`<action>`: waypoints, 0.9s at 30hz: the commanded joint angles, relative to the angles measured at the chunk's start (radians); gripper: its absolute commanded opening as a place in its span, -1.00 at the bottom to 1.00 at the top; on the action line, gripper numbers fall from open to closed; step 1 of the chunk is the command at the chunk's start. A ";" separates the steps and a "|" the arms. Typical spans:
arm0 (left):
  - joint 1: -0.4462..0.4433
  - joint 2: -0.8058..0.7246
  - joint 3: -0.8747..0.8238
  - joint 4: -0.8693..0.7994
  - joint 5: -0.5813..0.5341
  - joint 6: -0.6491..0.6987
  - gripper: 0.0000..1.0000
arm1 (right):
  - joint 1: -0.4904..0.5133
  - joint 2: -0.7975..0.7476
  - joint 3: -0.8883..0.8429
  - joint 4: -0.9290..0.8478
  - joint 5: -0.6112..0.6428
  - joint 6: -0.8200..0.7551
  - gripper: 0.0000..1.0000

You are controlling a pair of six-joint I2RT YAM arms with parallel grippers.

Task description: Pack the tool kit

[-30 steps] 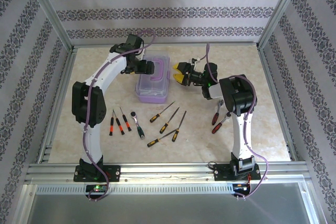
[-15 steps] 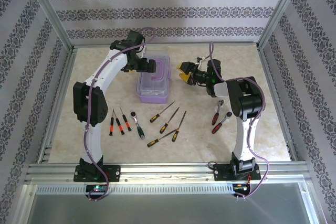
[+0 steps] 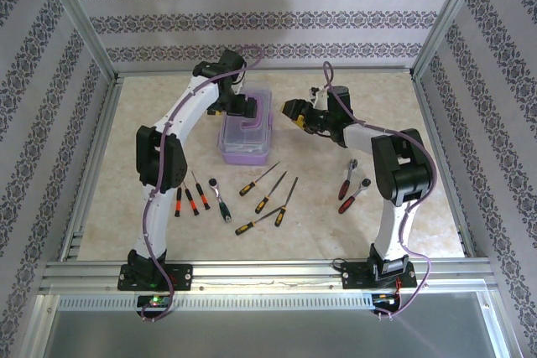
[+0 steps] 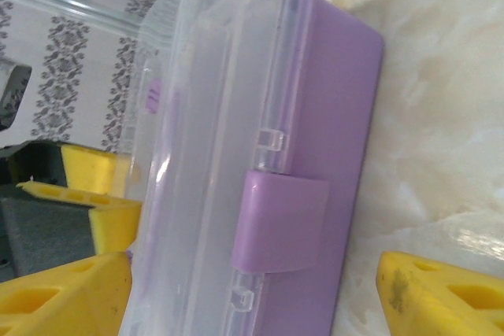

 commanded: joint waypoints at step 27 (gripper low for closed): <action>0.063 -0.095 -0.349 0.157 0.210 0.086 0.22 | 0.066 0.310 0.002 0.780 -0.257 0.569 0.63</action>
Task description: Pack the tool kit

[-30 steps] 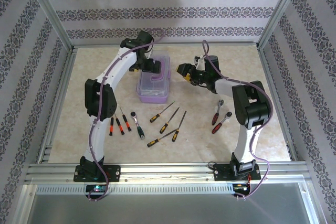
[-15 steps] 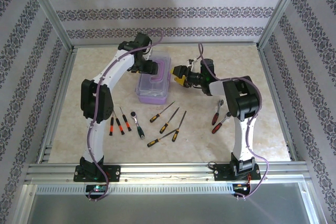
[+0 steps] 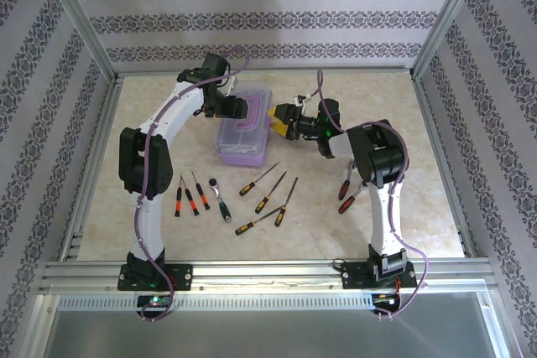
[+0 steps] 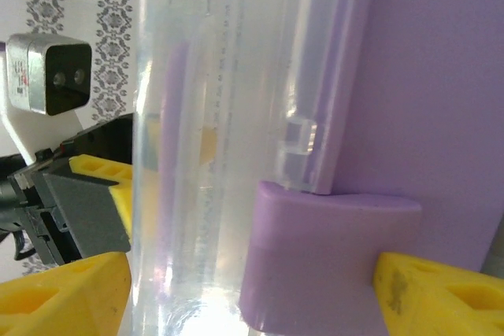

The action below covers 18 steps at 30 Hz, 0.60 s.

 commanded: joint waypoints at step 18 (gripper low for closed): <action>0.007 0.057 -0.077 -0.044 0.073 0.020 0.20 | 0.035 0.067 -0.024 0.108 -0.021 0.059 0.61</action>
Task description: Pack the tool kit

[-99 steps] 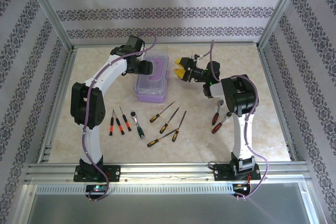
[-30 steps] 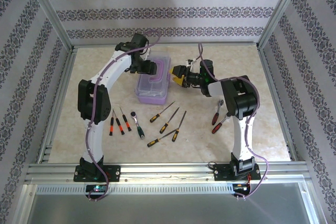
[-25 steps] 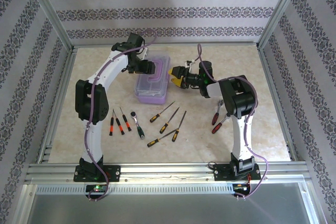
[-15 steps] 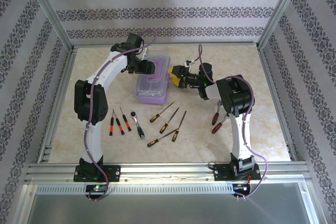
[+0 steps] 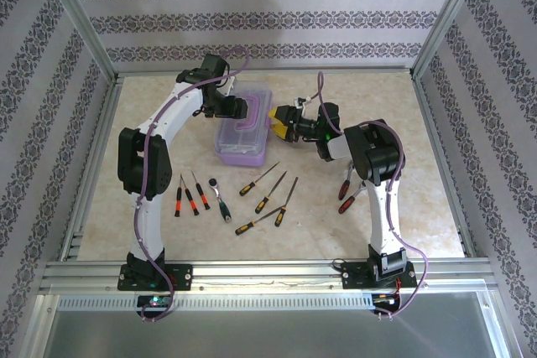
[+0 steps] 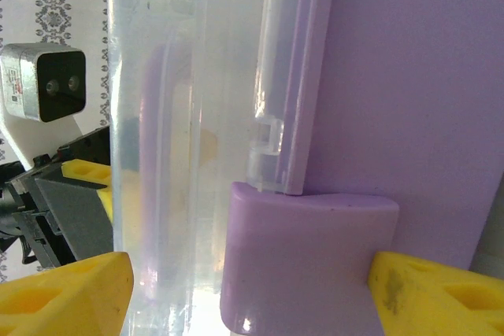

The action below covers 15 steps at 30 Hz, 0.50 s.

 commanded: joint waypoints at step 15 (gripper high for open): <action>0.004 0.065 -0.090 -0.043 0.033 0.005 0.18 | 0.058 0.080 0.029 0.254 -0.030 0.197 0.56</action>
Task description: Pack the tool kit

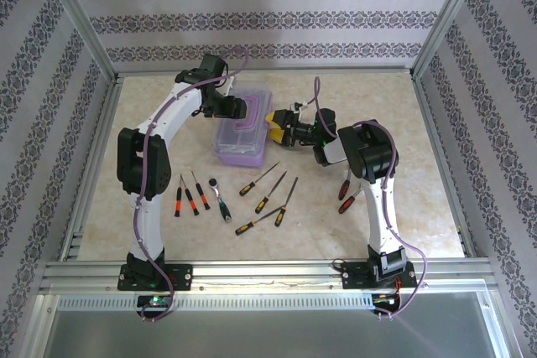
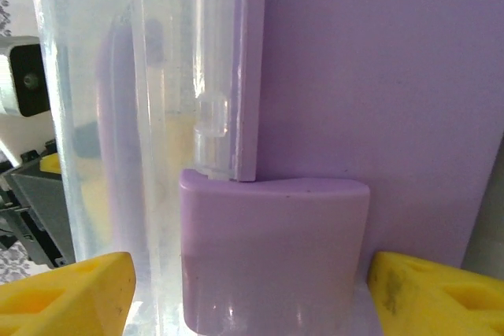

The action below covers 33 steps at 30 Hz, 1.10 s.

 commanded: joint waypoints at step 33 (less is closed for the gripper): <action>-0.025 0.162 -0.058 -0.201 -0.426 0.005 0.18 | -0.096 -0.272 0.019 0.120 -0.019 0.135 0.32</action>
